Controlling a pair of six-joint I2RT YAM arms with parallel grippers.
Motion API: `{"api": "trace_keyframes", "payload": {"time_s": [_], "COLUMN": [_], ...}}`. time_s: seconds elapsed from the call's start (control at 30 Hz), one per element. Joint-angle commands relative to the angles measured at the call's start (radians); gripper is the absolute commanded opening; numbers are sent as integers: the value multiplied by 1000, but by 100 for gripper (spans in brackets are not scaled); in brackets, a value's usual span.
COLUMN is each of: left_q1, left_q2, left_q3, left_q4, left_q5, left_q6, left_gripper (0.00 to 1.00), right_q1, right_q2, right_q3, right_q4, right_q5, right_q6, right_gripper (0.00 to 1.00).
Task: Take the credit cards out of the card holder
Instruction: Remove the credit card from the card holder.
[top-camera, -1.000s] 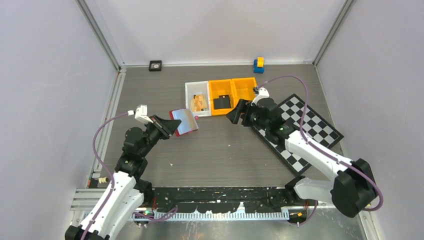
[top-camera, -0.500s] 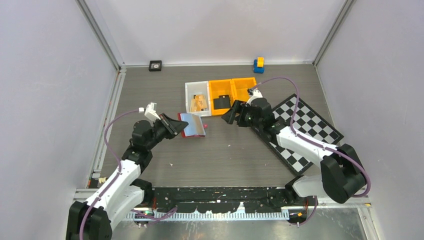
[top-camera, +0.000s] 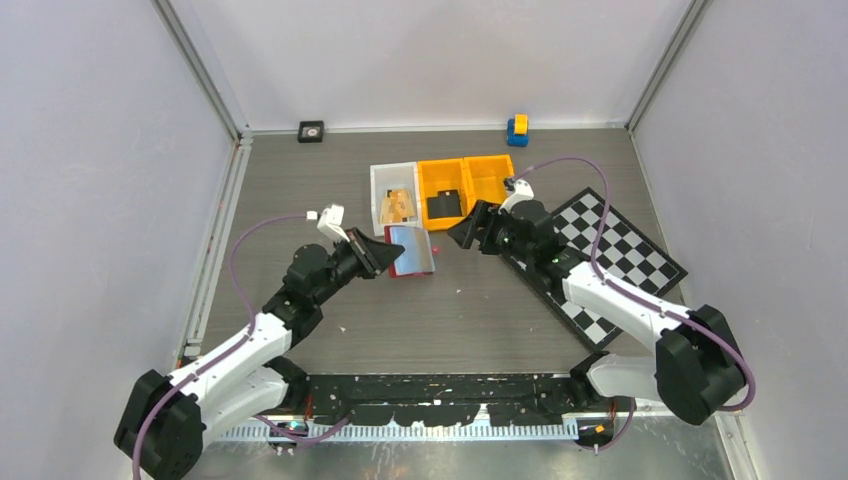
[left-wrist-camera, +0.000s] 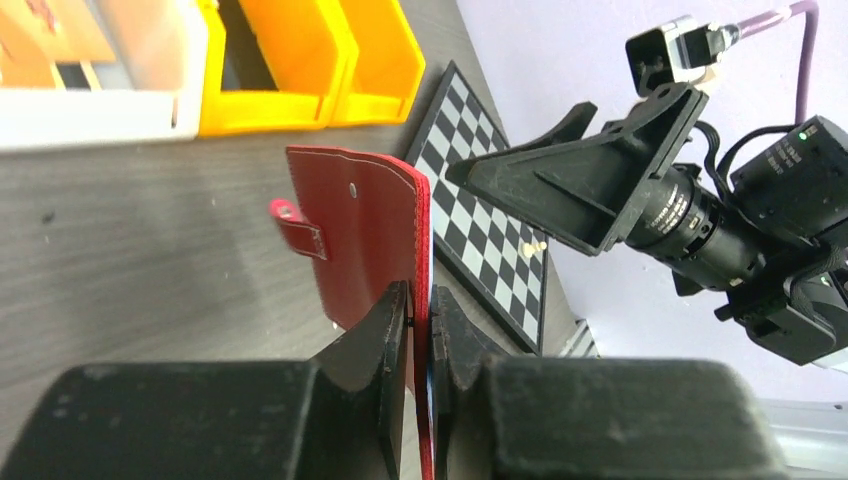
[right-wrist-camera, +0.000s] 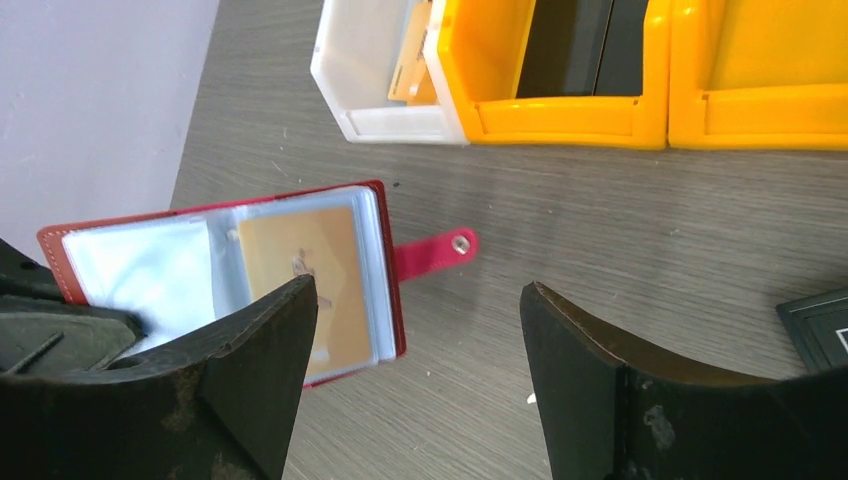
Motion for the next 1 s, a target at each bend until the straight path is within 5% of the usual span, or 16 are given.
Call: {"api": "trace_keyframes", "payload": {"time_s": [0.0, 0.2, 0.73, 0.97], "left_q1": [-2, -2, -4, -4], "left_q2": [-2, -71, -72, -32], "left_q3": [73, -3, -85, -124], "left_q4": [109, 199, 308, 393], "left_q5": [26, 76, 154, 160], "left_q6": [109, 85, 119, 180], "left_gripper": [0, 0, 0, 0], "right_q1": [5, 4, 12, -4], "right_q2": [-45, 48, 158, 43], "right_q3": [-32, -32, -7, -57], "right_q4": [113, 303, 458, 345], "right_q5": [70, 11, -234, -257], "right_q6": [1, 113, 232, 129], "right_gripper": [79, 78, 78, 80]}}
